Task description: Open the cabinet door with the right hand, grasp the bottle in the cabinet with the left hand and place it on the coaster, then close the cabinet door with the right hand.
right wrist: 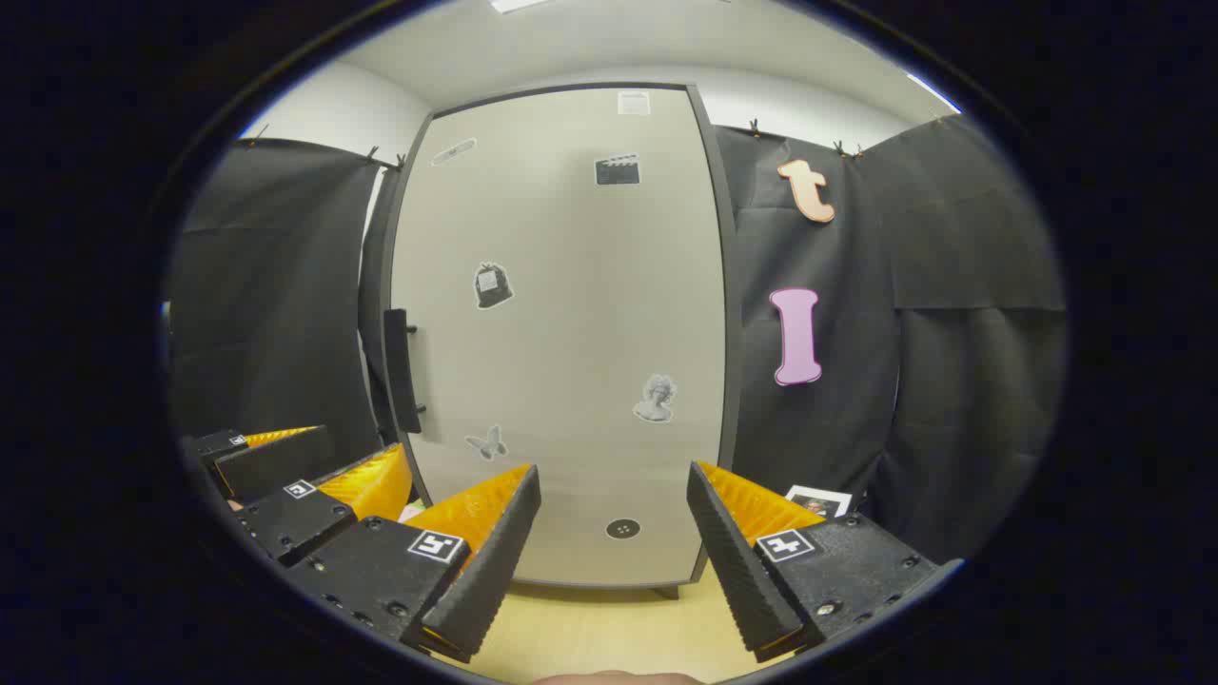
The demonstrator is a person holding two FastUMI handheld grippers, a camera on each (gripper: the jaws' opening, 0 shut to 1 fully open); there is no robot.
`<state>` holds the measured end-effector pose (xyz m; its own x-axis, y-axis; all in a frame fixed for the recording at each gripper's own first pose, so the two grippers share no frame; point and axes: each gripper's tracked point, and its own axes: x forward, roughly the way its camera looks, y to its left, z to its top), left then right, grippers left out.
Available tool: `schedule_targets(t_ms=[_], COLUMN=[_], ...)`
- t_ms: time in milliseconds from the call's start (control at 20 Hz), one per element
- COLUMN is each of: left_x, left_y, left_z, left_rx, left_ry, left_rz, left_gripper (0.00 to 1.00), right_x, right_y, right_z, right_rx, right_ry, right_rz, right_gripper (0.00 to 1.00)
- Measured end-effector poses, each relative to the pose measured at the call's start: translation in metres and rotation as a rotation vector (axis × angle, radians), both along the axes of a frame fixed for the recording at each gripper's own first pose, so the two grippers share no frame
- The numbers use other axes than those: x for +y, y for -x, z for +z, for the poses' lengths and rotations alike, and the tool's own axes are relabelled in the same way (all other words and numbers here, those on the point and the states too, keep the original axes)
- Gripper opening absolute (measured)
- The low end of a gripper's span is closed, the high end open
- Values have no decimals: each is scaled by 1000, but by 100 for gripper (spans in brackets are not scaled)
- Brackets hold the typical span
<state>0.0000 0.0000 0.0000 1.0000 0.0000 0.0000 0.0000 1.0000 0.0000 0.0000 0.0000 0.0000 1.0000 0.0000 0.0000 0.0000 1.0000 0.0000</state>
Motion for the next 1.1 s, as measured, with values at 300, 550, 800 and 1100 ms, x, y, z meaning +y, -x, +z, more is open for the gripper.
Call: schedule_targets(t_ms=[300,550,800,1100], left_x=[-5,-7,-7,-4], left_y=[-3,-3,-1,-3], left_z=[-1,-3,-7,-5], left_rx=[5,6,20,17], left_ry=[5,5,17,29], left_rz=[-4,-20,-22,-8], left_gripper=[94,94,94,94], right_x=[-5,-4,-3,-1], right_y=[-1,0,1,2], right_z=[-4,-4,-7,-5], right_rx=[18,18,27,20], right_ry=[-4,-1,7,17], right_rz=[-13,-12,-13,-15], right_gripper=[96,96,97,96])
